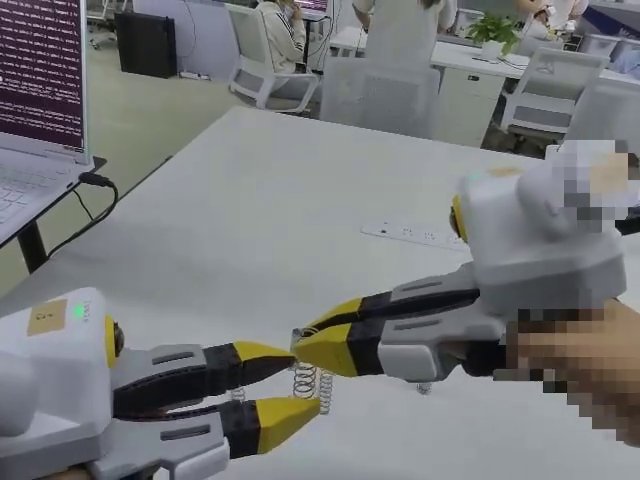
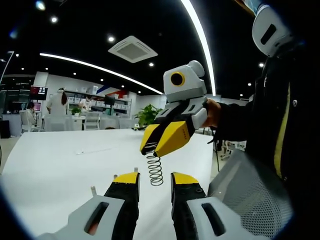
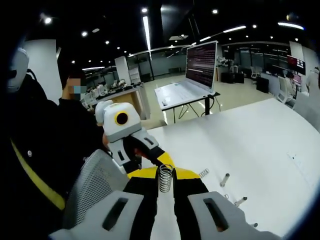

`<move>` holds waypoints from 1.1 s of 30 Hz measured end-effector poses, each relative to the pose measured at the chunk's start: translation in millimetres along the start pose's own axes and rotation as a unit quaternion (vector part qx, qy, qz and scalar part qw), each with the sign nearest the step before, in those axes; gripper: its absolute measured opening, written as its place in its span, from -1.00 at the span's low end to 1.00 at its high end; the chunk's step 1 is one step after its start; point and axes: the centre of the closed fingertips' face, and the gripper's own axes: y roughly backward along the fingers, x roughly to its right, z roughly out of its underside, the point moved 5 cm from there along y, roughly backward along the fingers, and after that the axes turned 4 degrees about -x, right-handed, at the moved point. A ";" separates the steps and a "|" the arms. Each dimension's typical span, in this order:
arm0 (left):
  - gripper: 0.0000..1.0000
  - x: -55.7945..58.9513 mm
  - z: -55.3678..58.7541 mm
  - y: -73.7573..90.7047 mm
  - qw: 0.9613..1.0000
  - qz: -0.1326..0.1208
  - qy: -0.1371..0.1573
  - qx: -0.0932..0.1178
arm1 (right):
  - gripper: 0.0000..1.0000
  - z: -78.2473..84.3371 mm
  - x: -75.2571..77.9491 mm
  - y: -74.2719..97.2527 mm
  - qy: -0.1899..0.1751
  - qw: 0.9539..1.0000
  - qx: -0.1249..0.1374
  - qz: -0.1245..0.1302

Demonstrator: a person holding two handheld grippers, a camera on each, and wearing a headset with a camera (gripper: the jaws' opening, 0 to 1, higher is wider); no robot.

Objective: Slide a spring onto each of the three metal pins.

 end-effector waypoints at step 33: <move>-0.95 16.4 12.4 -10.8 0.994 0.040 -0.070 -0.076 | -0.83 13.4 -14.0 1.4 0.139 0.970 -0.193 -0.040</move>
